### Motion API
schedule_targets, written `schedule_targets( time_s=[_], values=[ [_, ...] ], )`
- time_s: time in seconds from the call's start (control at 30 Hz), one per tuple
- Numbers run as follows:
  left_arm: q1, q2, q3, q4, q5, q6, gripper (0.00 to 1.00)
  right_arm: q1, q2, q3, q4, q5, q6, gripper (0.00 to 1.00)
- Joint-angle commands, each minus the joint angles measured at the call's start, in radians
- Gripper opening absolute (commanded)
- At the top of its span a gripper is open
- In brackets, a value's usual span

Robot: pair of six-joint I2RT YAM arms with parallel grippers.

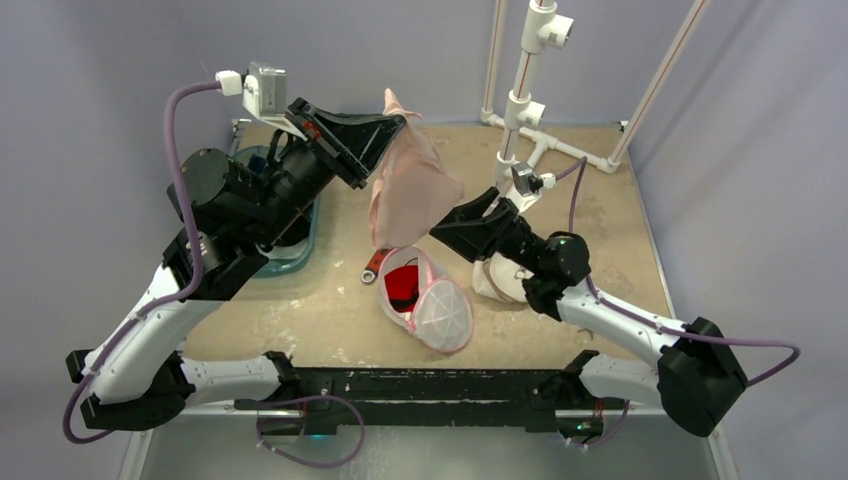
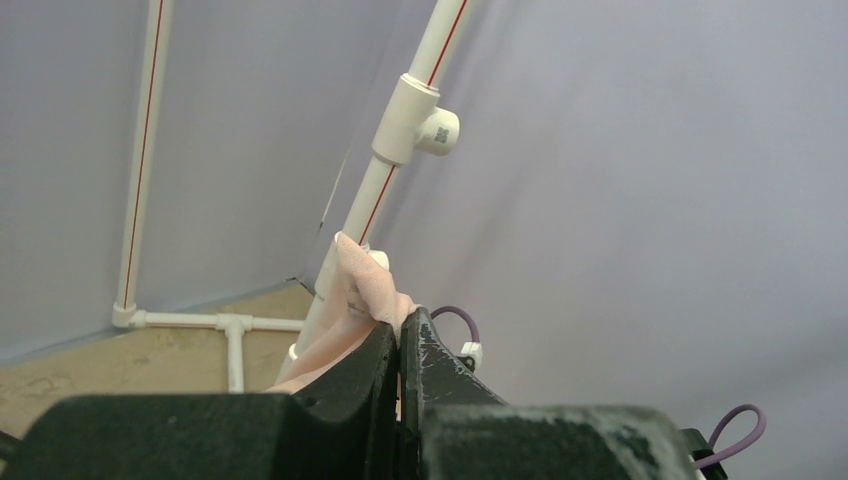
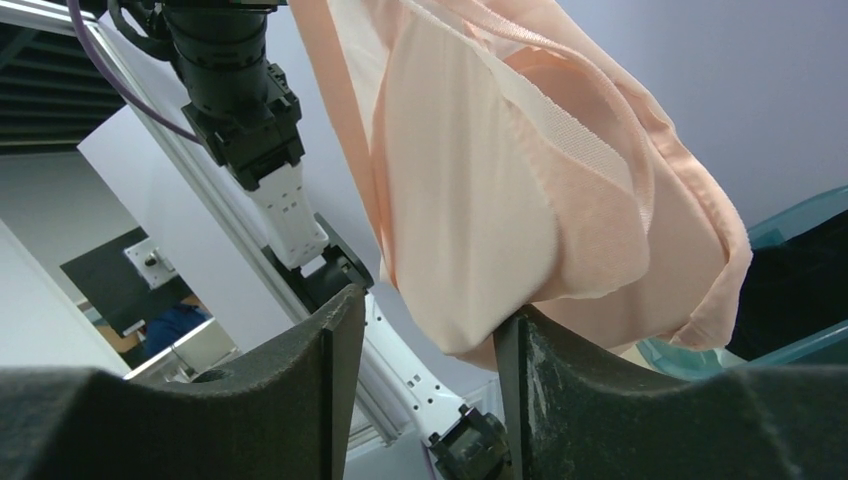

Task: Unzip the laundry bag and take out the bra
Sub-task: Place the bra in the bin.

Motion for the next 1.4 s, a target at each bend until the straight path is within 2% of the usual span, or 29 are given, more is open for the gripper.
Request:
schedule_targets(
  time_s=[0.0, 0.1, 0.2, 0.33, 0.5, 0.53, 0.57, 0.6, 0.67, 0.7, 0.73, 0.93, 1.03, 1.17, 1.37],
  values=[
    [0.004, -0.021, -0.007, 0.046, 0.005, 0.003, 0.00, 0.005, -0.006, 0.037, 0.051, -0.017, 0.006, 0.54],
    [0.004, -0.022, -0.009, 0.046, 0.007, 0.002, 0.00, 0.005, -0.002, 0.037, 0.053, -0.012, 0.006, 0.55],
    [0.004, -0.024, -0.009, 0.046, 0.013, -0.001, 0.00, 0.005, -0.002, 0.037, 0.050, 0.005, 0.007, 0.47],
    [0.004, -0.033, -0.022, 0.049, 0.016, -0.008, 0.00, 0.006, 0.001, 0.043, 0.064, 0.011, 0.003, 0.29],
    [0.004, -0.053, -0.058, 0.035, -0.005, -0.008, 0.00, 0.005, -0.024, 0.047, 0.036, -0.002, -0.038, 0.00],
    [0.004, -0.063, -0.070, 0.028, -0.013, -0.005, 0.00, 0.005, -0.040, 0.051, -0.004, -0.010, -0.059, 0.00],
    [0.005, -0.074, -0.085, 0.019, -0.024, 0.002, 0.10, 0.004, -0.063, 0.052, -0.043, -0.013, -0.090, 0.00],
    [0.004, -0.087, -0.098, 0.003, -0.049, 0.006, 0.29, 0.002, -0.094, 0.057, -0.095, -0.007, -0.129, 0.00],
    [0.004, -0.119, -0.129, -0.044, -0.119, 0.014, 0.59, 0.002, -0.176, 0.085, -0.251, 0.024, -0.250, 0.00],
    [0.005, -0.135, -0.144, -0.072, -0.162, 0.018, 0.69, 0.002, -0.208, 0.101, -0.326, 0.037, -0.296, 0.00],
    [0.005, -0.150, -0.156, -0.104, -0.200, 0.019, 0.72, 0.002, -0.231, 0.119, -0.379, 0.045, -0.336, 0.00],
    [0.004, -0.268, -0.243, -0.216, -0.322, 0.036, 0.82, 0.000, -0.325, 0.206, -0.643, 0.081, -0.518, 0.00],
    [0.004, -0.337, -0.304, -0.199, -0.293, 0.050, 0.84, 0.000, -0.346, 0.239, -0.714, 0.073, -0.564, 0.00],
    [0.003, -0.363, -0.383, -0.143, -0.148, 0.066, 0.85, 0.001, -0.364, 0.263, -0.737, 0.035, -0.591, 0.00],
    [0.003, -0.350, -0.526, 0.036, 0.197, 0.030, 0.86, 0.000, -0.377, 0.278, -0.715, -0.031, -0.586, 0.00]
  ],
)
